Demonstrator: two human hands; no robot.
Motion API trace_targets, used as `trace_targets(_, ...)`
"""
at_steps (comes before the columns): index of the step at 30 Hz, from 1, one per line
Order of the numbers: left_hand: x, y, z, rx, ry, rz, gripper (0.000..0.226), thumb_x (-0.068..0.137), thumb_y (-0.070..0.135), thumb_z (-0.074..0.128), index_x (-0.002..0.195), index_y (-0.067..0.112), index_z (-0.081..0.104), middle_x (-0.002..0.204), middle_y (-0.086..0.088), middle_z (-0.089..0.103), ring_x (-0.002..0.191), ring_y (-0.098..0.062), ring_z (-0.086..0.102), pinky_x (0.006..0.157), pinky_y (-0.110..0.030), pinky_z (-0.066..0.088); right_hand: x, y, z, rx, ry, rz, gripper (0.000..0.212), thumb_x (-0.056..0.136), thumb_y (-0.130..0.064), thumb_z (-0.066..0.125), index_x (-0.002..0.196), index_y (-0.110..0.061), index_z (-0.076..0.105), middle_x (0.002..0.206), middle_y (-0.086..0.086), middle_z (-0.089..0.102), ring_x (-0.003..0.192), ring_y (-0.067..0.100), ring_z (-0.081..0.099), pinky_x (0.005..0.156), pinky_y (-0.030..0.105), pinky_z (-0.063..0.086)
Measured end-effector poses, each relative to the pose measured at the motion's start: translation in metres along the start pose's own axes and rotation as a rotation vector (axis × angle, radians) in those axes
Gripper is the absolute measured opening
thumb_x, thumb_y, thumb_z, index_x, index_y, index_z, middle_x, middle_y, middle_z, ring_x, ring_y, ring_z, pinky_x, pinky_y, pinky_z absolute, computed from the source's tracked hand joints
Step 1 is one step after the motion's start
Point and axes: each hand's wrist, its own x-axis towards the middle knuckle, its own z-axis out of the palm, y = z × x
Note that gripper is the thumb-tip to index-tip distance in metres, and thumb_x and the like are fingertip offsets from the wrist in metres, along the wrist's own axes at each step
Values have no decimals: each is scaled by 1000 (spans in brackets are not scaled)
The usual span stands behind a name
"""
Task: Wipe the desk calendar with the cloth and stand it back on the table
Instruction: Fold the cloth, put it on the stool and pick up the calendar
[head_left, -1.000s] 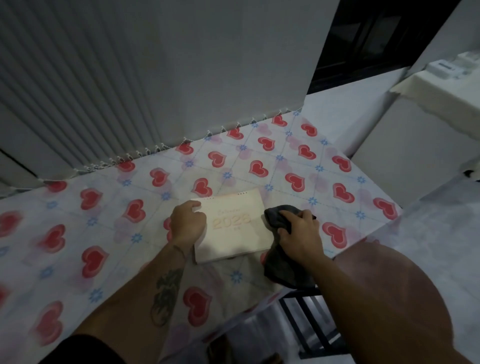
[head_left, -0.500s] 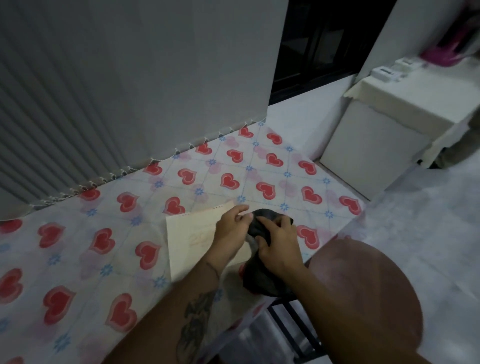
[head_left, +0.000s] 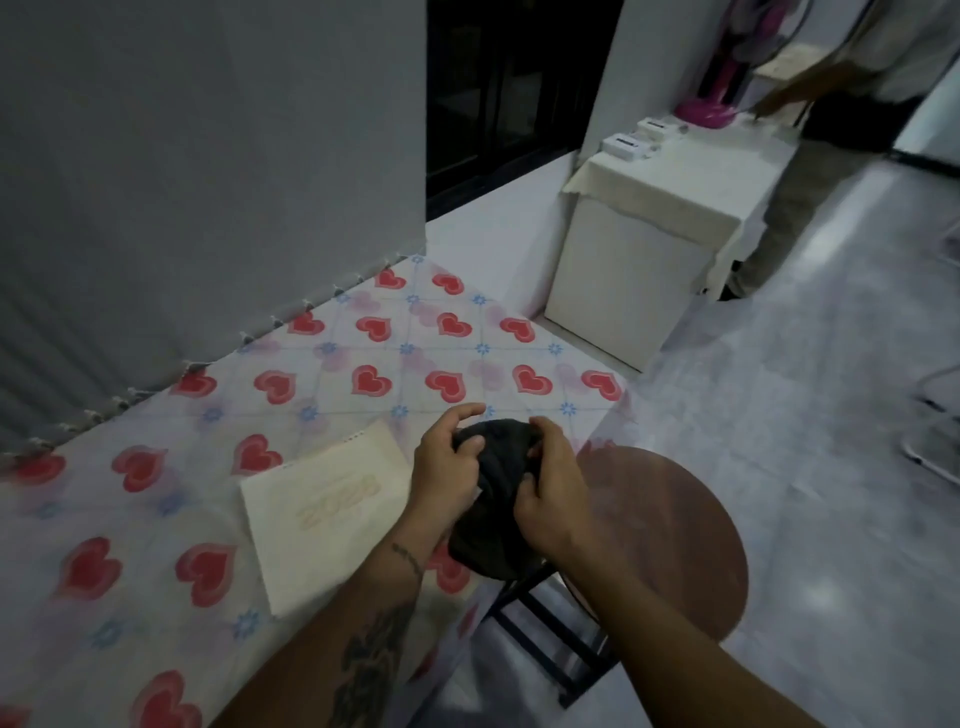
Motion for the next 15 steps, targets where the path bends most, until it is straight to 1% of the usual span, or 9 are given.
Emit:
trace_targets(2,-4,4,15,-14,-61,41,40,90,3,56,107,38,67,105,-1,71,95,-16,67,81,-34,59,1,10,-19,-32,-32,87,74,81,-10,51,148,-22,22,136,3,45,120,19,45,102,35,42)
trace_targets(3,-6,7,23,-7,-90,63,39,91,1,56,106,35,67,105,-1,71,95,-16,67,80,-31,58,2,15,-29,-94,-52,114,71,81,-11,52,147,-19,27,135,6,46,120,21,45,100,35,40)
trace_targets(4,-8,9,31,8,-111,82,37,91,1,56,105,33,67,105,-1,70,96,-16,66,80,-29,57,3,19,-40,-156,-63,133,62,81,-11,52,142,-17,38,131,10,50,117,24,47,97,35,41)
trace_targets(6,-11,12,49,40,-136,99,35,91,2,57,104,33,67,106,3,69,98,-16,65,81,-30,57,4,27,-62,-221,-62,168,40,80,-12,54,119,-17,57,117,12,55,105,27,52,89,35,46)
trace_targets(8,-12,14,67,77,-165,106,32,91,6,59,101,35,67,104,7,68,96,-13,65,78,-26,57,3,37,-84,-242,-59,226,25,78,-13,56,102,-18,62,111,10,54,93,26,56,82,37,50)
trace_targets(9,-12,13,76,104,-184,108,29,91,8,60,99,35,67,102,7,68,94,-13,65,78,-26,57,2,43,-95,-257,-63,250,23,77,-16,57,98,-20,62,111,9,51,89,24,56,80,36,52)
trace_targets(11,-14,11,96,165,-233,110,25,90,12,61,96,35,67,100,5,69,92,-15,66,80,-31,58,-1,58,-116,-272,-104,273,27,74,-21,57,99,-30,65,111,3,49,85,19,54,73,31,52)
trace_targets(13,-17,6,117,232,-290,119,23,89,14,61,92,36,66,97,7,69,91,-14,65,81,-32,56,-1,77,-137,-237,-193,279,34,71,-22,58,100,-37,67,106,-7,61,84,14,56,66,25,50)
trace_targets(15,-19,-2,139,302,-352,110,25,88,13,61,92,37,65,97,14,67,94,-13,63,82,-28,50,2,100,-155,-217,-309,362,28,66,-21,61,92,-29,69,94,-1,69,84,19,64,70,38,57)
